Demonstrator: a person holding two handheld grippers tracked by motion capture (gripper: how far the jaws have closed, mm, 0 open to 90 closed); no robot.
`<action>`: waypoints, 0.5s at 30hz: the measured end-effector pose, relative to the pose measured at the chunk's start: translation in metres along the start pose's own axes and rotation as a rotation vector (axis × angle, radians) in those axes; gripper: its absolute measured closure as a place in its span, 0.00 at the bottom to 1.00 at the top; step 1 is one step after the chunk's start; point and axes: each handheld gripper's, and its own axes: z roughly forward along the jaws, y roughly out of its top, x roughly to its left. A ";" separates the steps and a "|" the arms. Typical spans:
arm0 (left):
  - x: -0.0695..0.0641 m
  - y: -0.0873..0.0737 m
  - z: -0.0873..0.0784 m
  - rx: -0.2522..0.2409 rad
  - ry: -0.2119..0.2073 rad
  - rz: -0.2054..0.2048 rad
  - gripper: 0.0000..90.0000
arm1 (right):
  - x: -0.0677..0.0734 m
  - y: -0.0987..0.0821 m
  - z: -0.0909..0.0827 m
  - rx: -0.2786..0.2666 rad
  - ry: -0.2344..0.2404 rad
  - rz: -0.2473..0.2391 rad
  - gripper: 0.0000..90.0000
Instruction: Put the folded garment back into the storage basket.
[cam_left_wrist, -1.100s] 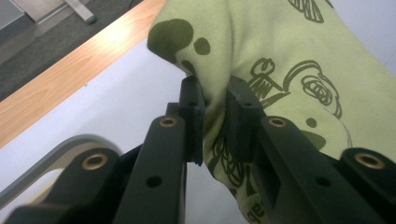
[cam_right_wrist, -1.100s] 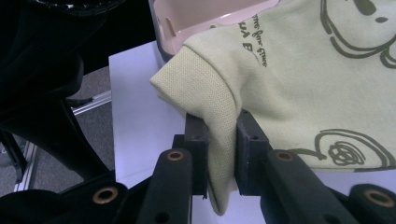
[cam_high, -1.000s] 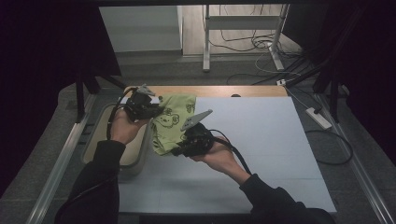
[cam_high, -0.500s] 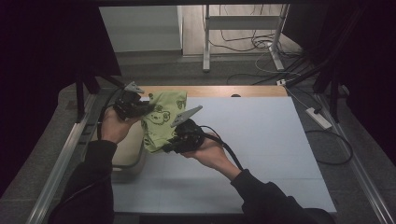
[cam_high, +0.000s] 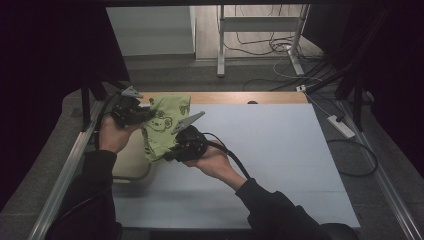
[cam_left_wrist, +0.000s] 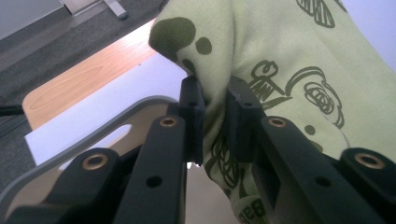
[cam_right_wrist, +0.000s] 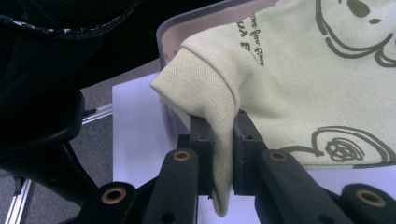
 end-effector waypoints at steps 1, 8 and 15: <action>0.002 -0.001 -0.002 -0.001 0.003 -0.002 0.87 | 0.000 0.001 0.002 -0.003 0.002 0.000 0.90; 0.013 -0.010 -0.010 0.002 0.022 -0.025 0.87 | 0.004 0.012 0.014 -0.007 0.008 -0.009 0.90; 0.025 -0.022 -0.014 0.010 0.035 -0.054 0.87 | 0.008 0.020 0.028 -0.005 0.014 -0.015 0.90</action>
